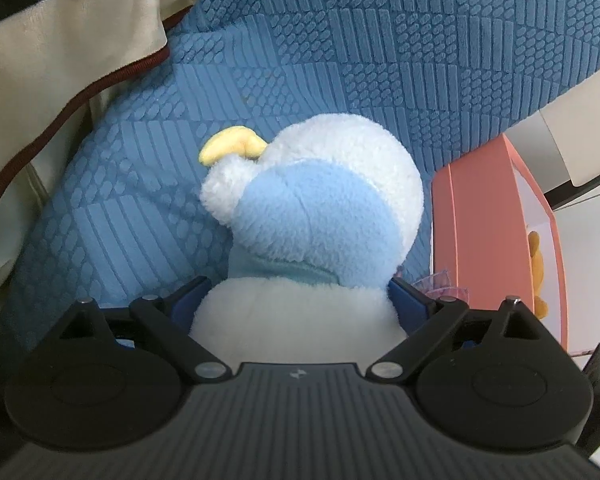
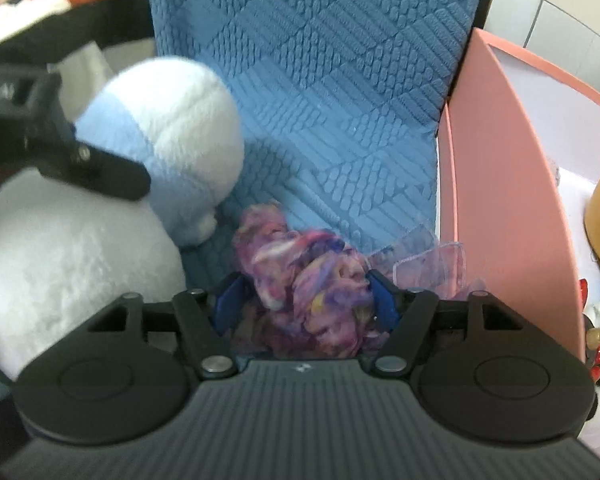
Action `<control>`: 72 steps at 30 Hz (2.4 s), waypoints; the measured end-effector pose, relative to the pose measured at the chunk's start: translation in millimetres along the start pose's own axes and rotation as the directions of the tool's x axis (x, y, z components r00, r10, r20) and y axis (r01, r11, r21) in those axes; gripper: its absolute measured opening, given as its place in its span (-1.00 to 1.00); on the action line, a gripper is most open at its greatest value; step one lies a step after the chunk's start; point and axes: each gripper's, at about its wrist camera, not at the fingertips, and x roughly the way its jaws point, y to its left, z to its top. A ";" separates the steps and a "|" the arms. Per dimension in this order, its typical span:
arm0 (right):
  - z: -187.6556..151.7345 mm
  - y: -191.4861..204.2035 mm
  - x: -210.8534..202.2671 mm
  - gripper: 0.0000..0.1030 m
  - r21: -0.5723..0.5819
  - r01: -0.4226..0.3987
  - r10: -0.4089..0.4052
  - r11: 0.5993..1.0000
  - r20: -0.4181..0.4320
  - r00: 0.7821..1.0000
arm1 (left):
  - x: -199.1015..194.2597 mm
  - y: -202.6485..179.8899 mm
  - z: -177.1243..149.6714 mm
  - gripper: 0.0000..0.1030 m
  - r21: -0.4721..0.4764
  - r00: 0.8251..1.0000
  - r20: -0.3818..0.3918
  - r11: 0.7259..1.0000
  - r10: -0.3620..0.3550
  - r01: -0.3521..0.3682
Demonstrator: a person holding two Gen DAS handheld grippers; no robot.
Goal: Organize objects
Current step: 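Lift the penguin with the left tool while the right tool lifts the scarf, then carry the penguin and scarf into the pink box and open both tools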
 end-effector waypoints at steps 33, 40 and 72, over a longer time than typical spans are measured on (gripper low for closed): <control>0.8 -7.6 -44.1 -0.68 0.158 -0.103 0.096 0.982 0.052 0.994 | -6.4 -17.4 -17.8 0.73 0.112 0.998 0.050 0.993 0.041 -0.046; 0.9 -21.6 -67.3 -0.68 0.194 -0.129 0.121 0.972 0.054 0.991 | -11.1 -21.8 -19.3 0.70 0.121 0.998 0.046 0.992 0.032 -0.038; 56.2 -130.6 -201.6 -0.68 0.209 -0.111 0.064 0.972 0.219 0.974 | -71.1 -193.9 21.8 0.68 0.188 0.986 0.007 0.969 -0.164 0.160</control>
